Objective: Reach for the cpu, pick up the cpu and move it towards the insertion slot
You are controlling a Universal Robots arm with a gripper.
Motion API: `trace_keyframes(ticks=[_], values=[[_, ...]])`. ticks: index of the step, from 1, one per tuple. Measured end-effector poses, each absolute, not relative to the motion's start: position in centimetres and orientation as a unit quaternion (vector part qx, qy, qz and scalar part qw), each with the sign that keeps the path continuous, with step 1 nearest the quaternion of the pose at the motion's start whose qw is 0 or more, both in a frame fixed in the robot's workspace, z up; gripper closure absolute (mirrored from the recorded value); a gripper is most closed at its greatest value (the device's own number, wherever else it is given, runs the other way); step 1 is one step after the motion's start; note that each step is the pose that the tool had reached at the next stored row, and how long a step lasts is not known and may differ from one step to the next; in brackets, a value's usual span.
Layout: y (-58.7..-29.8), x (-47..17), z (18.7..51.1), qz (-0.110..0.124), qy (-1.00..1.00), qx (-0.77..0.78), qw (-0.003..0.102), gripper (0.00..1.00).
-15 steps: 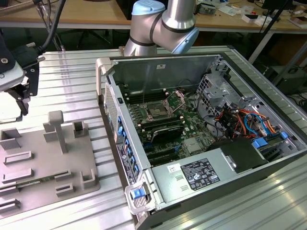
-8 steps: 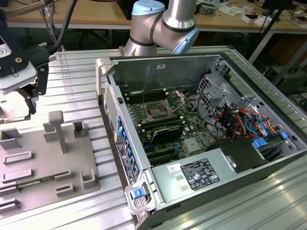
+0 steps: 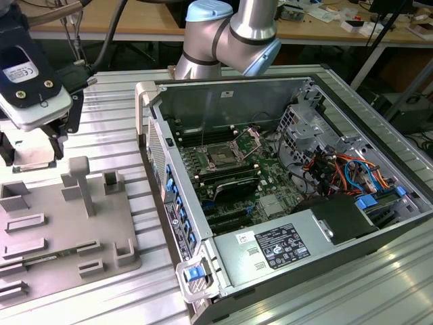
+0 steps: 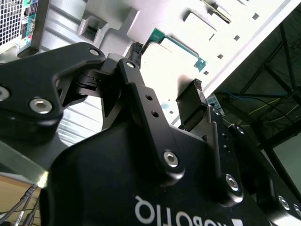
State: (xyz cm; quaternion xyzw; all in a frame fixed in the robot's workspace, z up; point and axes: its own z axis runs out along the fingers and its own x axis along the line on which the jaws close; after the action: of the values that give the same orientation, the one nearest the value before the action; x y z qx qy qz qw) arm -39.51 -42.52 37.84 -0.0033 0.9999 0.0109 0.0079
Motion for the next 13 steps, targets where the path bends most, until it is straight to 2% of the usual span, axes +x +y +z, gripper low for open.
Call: trace_keyframes(ticks=[13], values=[[-42.5,-37.4,37.8,0.011,1.0,-0.003,0.008,0.45]])
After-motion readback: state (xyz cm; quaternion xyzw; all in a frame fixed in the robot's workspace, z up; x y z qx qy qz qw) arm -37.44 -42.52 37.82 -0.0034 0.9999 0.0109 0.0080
